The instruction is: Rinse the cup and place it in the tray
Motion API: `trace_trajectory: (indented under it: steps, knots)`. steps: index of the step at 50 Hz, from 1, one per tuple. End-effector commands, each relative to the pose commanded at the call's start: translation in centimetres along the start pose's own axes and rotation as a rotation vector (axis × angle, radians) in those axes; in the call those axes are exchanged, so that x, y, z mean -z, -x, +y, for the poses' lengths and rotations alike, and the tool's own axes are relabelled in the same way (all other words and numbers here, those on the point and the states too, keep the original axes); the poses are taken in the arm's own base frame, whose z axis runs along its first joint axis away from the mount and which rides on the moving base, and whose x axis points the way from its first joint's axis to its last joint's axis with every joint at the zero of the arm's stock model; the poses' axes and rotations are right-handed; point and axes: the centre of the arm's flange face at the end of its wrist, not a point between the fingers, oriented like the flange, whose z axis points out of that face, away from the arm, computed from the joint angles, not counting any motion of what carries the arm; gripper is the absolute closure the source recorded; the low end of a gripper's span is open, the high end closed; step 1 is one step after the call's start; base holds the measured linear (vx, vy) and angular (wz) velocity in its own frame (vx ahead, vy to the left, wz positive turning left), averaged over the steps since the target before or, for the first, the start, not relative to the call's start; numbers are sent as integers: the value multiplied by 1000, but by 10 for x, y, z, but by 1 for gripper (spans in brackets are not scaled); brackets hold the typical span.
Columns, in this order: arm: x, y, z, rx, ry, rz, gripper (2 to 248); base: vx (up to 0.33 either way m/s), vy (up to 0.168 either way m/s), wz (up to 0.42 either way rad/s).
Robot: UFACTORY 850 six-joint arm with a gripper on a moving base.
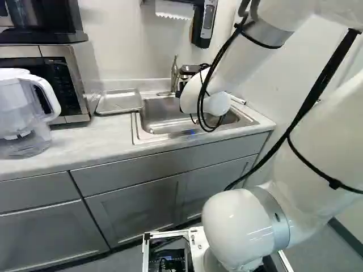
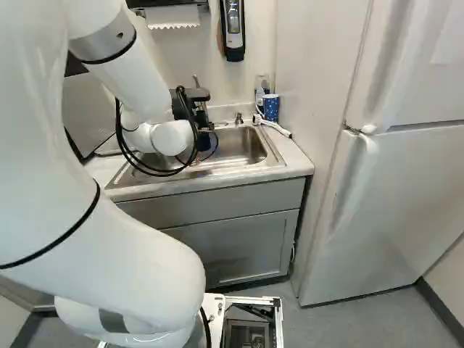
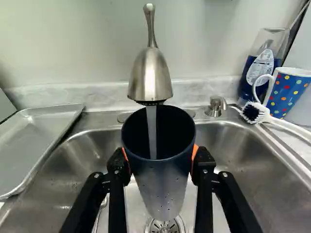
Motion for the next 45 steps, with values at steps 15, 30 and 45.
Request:
trace_trajectory:
  steps: [15, 30, 45]
  knots:
    - [0, 0, 0, 0, 0, 0, 124, 0, 0, 0]
    - [0, 0, 0, 0, 0, 0, 124, 0, 0, 0]
    - [0, 0, 0, 0, 0, 0, 124, 0, 0, 0]
